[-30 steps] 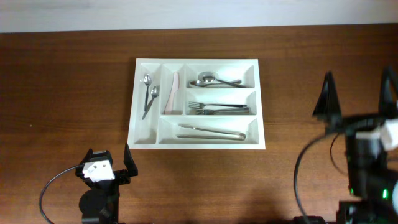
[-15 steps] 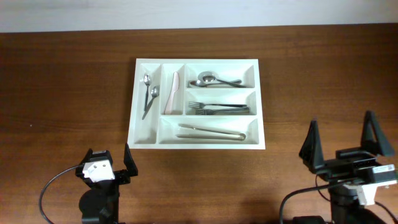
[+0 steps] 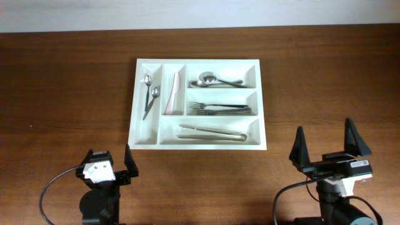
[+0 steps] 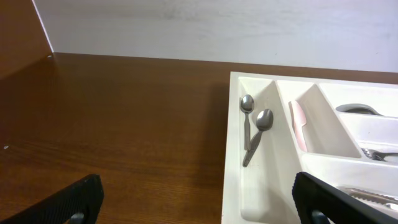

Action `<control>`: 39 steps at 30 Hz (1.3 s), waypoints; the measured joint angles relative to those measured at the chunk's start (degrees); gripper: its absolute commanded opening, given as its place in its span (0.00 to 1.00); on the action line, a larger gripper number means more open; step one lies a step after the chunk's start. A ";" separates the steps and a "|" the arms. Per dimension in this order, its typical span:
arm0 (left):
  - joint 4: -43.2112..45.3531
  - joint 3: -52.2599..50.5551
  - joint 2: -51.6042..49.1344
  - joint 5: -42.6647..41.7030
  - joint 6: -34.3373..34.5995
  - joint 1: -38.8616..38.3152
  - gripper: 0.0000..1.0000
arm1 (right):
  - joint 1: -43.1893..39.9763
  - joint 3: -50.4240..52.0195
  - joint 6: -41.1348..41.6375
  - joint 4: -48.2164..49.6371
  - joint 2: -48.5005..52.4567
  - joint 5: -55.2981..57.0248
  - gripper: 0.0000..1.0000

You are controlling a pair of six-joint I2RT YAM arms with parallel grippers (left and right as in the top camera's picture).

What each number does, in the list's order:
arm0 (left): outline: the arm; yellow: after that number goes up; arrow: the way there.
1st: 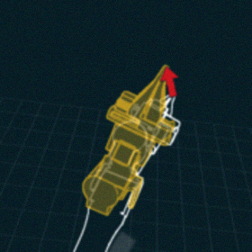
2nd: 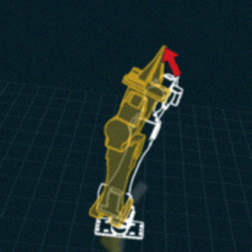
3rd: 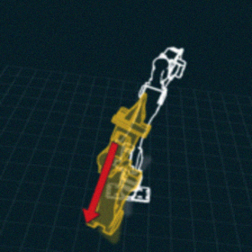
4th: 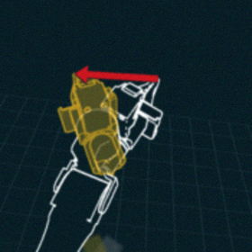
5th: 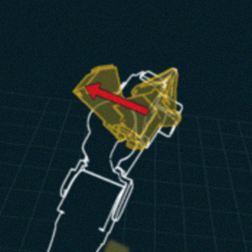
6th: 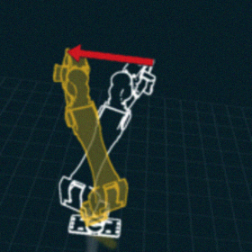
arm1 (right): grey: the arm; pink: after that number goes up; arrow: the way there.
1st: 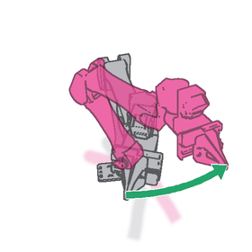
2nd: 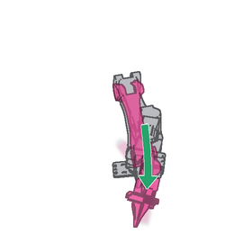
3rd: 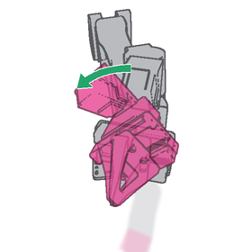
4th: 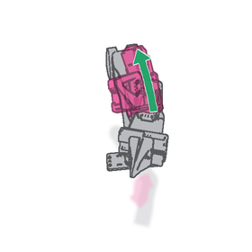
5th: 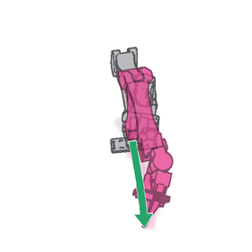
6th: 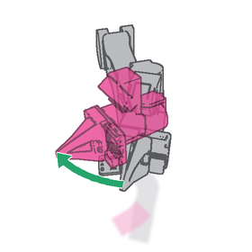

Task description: Pack container

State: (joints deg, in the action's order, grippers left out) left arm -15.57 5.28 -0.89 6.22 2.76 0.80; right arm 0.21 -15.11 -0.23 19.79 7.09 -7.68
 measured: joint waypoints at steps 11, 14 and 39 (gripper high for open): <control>0.00 0.00 0.00 0.00 0.00 0.00 0.99 | -3.32 4.81 0.00 -0.76 -5.97 -0.02 0.99; 0.00 0.00 0.00 0.00 0.00 0.00 0.99 | -3.37 5.64 -0.02 -0.87 -6.21 -0.02 0.99; 0.00 -0.04 0.00 0.02 0.00 0.00 0.99 | -3.45 13.49 0.02 -1.51 -6.21 -0.02 0.99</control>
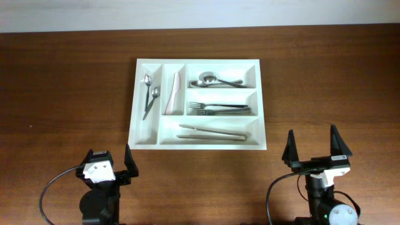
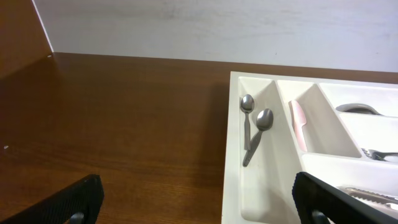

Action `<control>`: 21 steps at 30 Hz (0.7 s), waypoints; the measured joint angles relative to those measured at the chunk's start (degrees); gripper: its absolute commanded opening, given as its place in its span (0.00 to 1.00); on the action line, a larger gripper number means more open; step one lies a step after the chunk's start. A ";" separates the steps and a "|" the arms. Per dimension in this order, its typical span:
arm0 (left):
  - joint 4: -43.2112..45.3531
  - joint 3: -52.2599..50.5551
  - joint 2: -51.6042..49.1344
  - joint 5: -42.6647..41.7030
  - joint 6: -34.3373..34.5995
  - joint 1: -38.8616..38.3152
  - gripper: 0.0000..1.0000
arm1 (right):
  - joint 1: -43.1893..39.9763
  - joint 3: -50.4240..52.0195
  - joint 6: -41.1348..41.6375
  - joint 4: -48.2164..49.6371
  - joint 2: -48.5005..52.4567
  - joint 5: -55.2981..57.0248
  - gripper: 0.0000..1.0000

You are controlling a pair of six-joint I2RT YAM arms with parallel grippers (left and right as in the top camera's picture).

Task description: Pack container

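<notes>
The white cutlery tray (image 1: 199,61) lies at the table's centre. Its left slot holds two small spoons (image 1: 149,94), the slot beside it a pale knife (image 1: 172,94). To the right are a large spoon (image 1: 215,80), forks (image 1: 219,109) and tongs (image 1: 212,133). My left gripper (image 1: 109,156) stands open near the front edge, just left of the tray's front corner, holding nothing. In the left wrist view its gripper (image 2: 198,202) frames the tray rim (image 2: 231,124) and the small spoons (image 2: 255,127). My right gripper (image 1: 312,149) is open and empty, in front of the tray's right corner.
Brown wooden table (image 1: 62,94) stretches to both sides of the tray. A pale wall (image 2: 217,28) bounds the far edge. A black cable (image 1: 53,184) loops beside the left arm's base.
My right gripper has shifted a little left and toward the table's front edge, and looks smaller from above. It stays open. The left arm and the tray's contents are unchanged.
</notes>
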State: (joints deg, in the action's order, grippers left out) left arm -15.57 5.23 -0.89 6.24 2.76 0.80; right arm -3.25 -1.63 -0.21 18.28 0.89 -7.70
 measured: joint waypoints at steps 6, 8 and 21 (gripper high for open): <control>0.00 0.00 0.00 -0.02 0.00 0.00 0.99 | 0.00 1.05 0.00 -4.44 -0.04 0.00 0.99; 0.00 0.00 0.00 -0.02 0.00 0.00 0.99 | 0.00 1.05 -0.02 -6.80 -0.07 0.00 0.99; -0.02 0.00 0.00 -0.02 0.00 0.00 0.99 | 0.00 1.05 0.00 -21.68 -0.09 0.02 0.99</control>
